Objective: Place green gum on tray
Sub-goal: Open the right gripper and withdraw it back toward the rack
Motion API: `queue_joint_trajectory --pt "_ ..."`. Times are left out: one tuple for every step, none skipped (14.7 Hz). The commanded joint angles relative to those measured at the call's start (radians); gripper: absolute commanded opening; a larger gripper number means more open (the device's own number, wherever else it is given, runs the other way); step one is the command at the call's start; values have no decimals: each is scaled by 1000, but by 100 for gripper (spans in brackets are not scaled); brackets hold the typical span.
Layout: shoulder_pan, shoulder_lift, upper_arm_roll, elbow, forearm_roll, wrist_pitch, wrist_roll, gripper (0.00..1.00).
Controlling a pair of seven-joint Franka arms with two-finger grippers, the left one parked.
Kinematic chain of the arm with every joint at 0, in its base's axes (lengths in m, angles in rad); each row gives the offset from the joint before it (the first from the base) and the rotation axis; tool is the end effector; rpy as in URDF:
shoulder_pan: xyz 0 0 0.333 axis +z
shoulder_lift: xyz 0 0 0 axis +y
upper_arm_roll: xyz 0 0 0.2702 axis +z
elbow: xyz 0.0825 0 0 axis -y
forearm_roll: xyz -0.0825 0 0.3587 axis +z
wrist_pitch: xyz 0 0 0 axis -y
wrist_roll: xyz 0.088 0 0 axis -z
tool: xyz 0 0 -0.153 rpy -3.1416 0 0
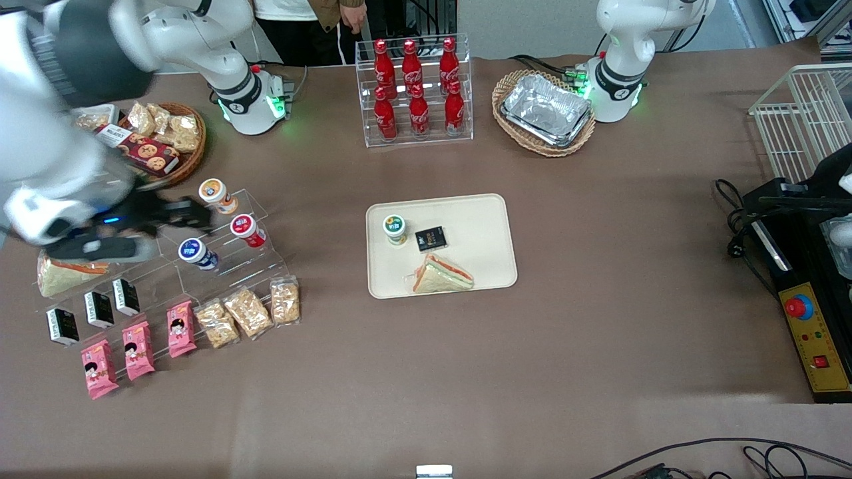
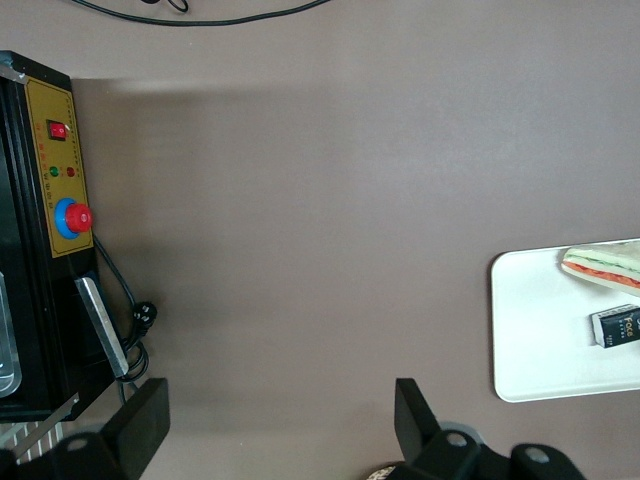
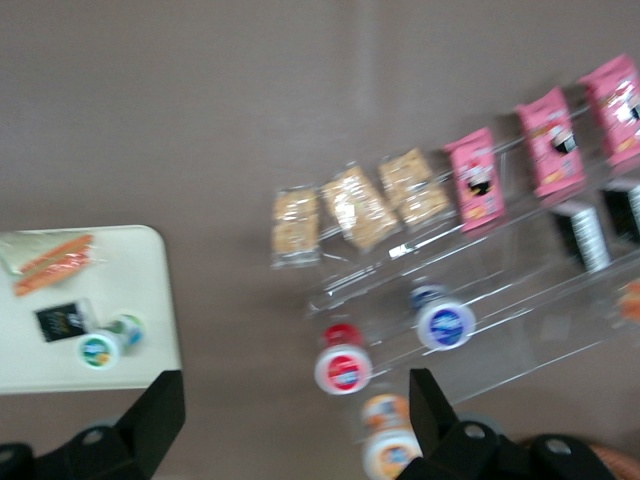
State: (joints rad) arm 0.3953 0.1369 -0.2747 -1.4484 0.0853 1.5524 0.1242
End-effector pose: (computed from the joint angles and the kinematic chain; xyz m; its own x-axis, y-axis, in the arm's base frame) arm 0.5538 0.0885 0.5137 0.9994 -0.0005 -0.0336 -0.0020 -0.9990 -0.0444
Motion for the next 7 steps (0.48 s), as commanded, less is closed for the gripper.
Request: queue_joint_trajectory --pt "-157 -6 52 11 -6 -18 -187 100" --pt "-214 -5 98 16 -7 -18 -192 100" --pt "-289 -6 168 16 -7 -20 -190 100" --pt "-370 -8 252 16 -10 -21 -184 100" --pt "-428 -13 326 14 -27 -21 -183 100" --pt "-450 -19 363 14 -53 -21 -178 100" --pt "-447 -22 364 14 -59 -21 -164 100"
